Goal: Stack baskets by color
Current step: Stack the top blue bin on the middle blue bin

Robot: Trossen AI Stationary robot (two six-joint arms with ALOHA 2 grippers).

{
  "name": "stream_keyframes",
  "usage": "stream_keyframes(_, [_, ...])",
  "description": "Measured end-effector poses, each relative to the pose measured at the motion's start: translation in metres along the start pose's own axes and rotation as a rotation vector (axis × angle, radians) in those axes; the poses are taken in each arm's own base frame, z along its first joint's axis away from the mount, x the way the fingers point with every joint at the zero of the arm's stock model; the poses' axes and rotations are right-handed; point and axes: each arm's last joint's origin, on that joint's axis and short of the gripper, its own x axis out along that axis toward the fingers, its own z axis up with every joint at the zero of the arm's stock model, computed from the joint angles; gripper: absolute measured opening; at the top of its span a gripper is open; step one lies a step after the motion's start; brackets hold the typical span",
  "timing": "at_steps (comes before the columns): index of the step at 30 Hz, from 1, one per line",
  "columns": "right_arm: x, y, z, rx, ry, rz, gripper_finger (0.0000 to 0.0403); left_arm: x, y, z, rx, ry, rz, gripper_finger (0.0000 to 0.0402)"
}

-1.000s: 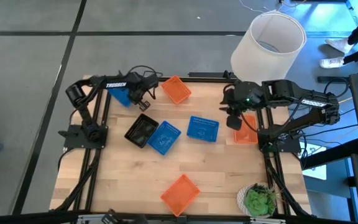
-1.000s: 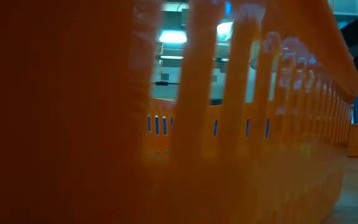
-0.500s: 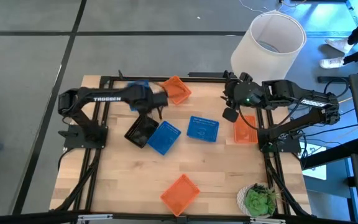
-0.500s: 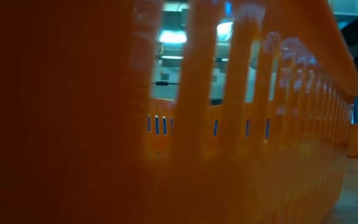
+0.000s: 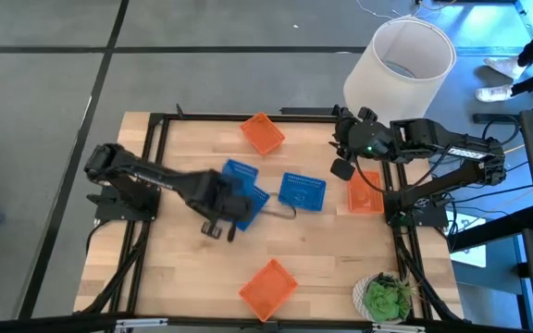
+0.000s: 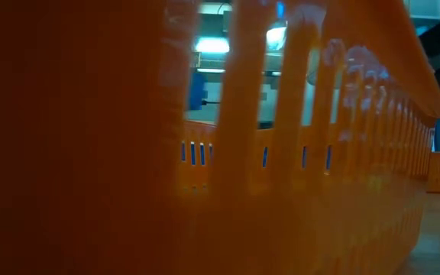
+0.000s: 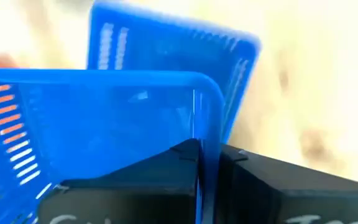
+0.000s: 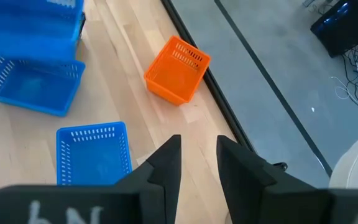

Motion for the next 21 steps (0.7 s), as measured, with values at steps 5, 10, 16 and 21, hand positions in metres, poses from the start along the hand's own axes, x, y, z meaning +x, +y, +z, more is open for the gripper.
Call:
stream_keyframes(5, [0.0, 0.0, 0.0, 0.002, -0.003, 0.001, 0.0102, 0.017, -0.022, 0.02, 0.09, -0.063, 0.011, 0.0])
stream_keyframes(10, [0.0, 0.0, 0.0, 0.002, -0.003, 0.001, 0.0102, 0.039, -0.027, 0.03, 0.091, -0.035, 0.026, 0.0])
stream_keyframes(16, [0.0, 0.0, 0.0, 0.0, 0.0, 0.012, 0.0102, 0.056, -0.026, 0.029, 0.092, 0.032, 0.01, 0.0])
stream_keyframes(21, [0.0, 0.0, 0.0, -0.007, 0.006, 0.011, 0.0102, 0.058, -0.025, 0.03, 0.086, 0.025, -0.028, 0.0])
